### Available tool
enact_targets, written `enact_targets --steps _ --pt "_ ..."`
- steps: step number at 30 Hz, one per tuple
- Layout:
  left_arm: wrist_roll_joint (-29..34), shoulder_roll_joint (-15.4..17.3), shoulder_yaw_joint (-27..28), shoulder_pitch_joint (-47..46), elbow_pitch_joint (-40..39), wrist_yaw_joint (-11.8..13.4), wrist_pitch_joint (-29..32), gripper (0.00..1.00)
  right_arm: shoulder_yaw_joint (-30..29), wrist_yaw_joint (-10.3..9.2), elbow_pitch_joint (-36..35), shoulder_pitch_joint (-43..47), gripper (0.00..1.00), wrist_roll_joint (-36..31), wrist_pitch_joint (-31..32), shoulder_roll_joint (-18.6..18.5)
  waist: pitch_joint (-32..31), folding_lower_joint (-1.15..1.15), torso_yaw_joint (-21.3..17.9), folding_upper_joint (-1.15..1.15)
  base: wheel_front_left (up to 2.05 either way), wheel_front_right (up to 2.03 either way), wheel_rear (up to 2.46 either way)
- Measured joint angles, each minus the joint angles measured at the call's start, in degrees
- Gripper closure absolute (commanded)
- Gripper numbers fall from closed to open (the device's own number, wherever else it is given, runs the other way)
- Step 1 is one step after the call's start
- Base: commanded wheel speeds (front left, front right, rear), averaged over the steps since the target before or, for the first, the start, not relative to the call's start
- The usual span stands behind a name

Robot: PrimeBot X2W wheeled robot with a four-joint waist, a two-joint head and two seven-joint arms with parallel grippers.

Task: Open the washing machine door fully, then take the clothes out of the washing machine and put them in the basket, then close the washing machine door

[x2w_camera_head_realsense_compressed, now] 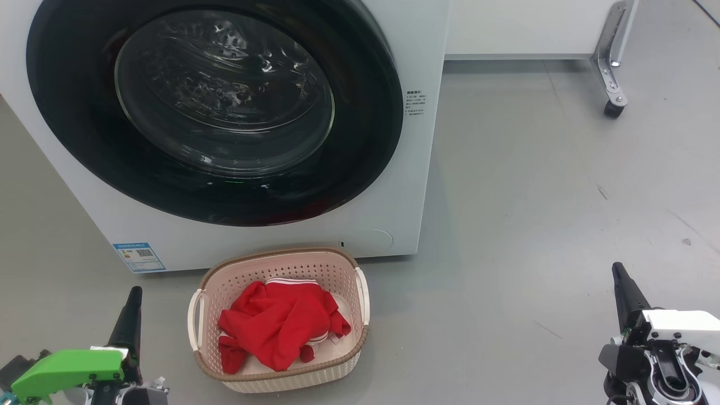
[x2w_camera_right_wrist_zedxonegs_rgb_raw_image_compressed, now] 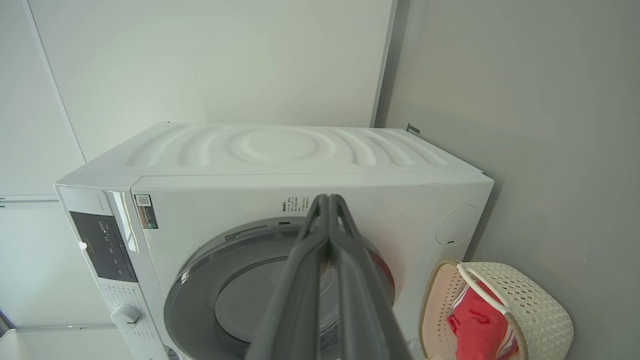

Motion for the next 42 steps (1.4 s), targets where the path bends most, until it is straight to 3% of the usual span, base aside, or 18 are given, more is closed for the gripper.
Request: enact_targets --steps 42 --pt "0.0 0.0 0.0 0.0 -0.1 0.0 0.0 1.0 -0.1 0.01 -0.1 0.0 1.0 0.0 0.3 0.0 0.0 0.0 0.0 0.0 0.0 0.0 0.0"
